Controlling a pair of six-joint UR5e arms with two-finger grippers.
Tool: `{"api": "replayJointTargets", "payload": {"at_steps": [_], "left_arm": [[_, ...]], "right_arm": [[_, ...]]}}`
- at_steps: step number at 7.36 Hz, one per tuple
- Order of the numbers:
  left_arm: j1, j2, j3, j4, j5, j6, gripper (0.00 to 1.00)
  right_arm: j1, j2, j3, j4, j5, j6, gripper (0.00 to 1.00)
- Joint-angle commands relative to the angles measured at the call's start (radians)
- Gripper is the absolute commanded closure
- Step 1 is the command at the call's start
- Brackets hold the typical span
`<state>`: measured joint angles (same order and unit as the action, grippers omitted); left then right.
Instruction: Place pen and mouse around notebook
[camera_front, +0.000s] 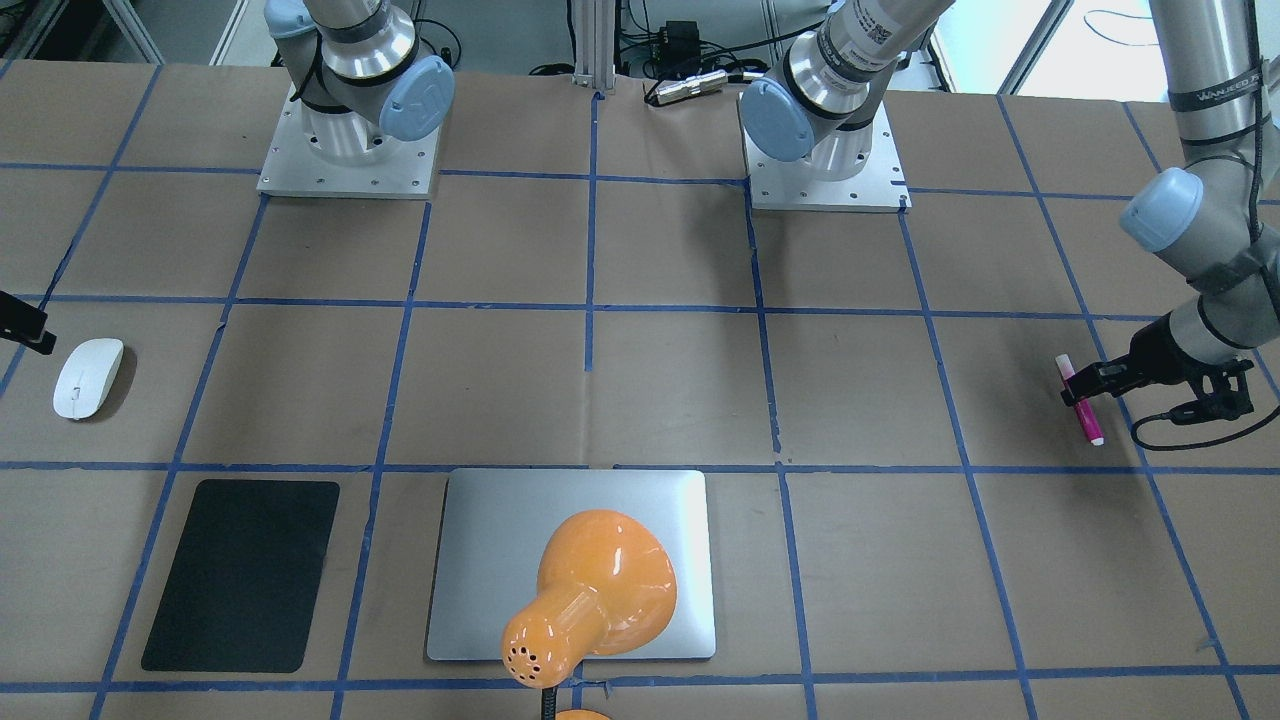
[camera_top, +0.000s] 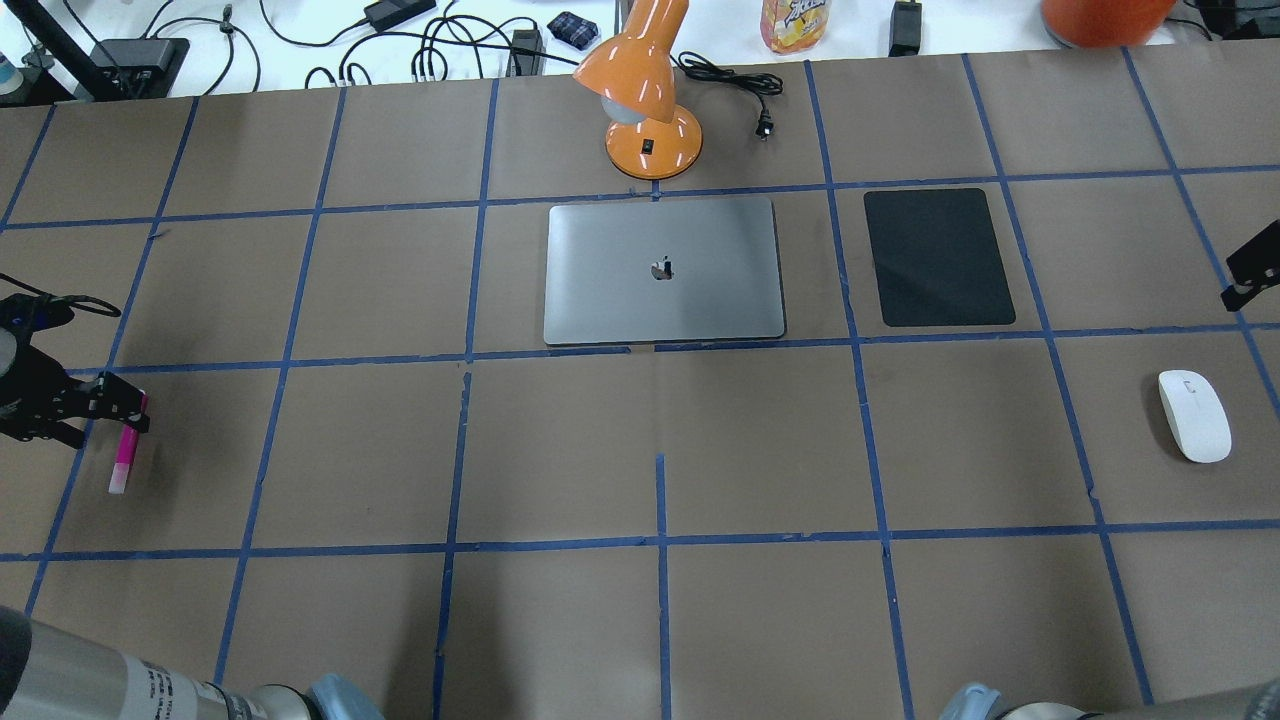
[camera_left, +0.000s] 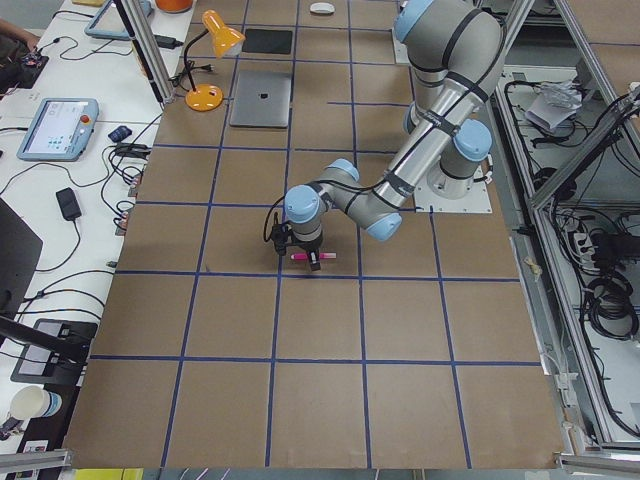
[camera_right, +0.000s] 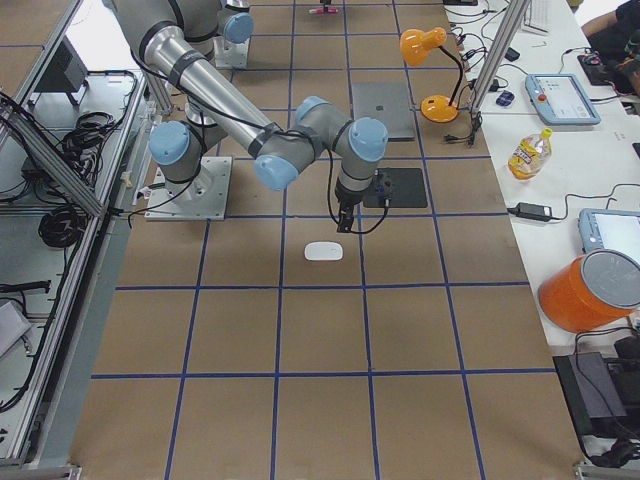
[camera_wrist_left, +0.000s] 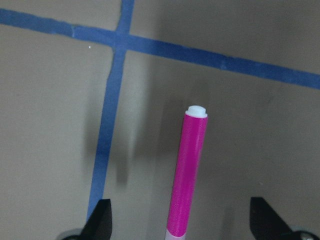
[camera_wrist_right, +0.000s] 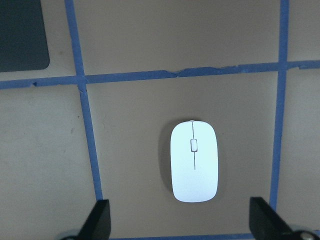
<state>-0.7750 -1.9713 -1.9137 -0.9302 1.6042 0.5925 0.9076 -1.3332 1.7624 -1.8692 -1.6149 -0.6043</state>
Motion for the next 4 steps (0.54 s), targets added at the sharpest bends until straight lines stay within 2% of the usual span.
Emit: {"api": "replayJointTargets", "payload": {"at_steps": [1,4], "left_arm": [[0.0,-0.004,-0.001,0.001,0.0,0.003,0.64],[-0.001,-0.014,-0.018,0.04,0.0,0.021,0.65]], "right_arm": [[-0.036,0.086,0.051,-0.086,-0.007,-0.005,0.04],[-0.067,0.1,0.19,-0.243,-0.02,-0.032,0.07]]}}
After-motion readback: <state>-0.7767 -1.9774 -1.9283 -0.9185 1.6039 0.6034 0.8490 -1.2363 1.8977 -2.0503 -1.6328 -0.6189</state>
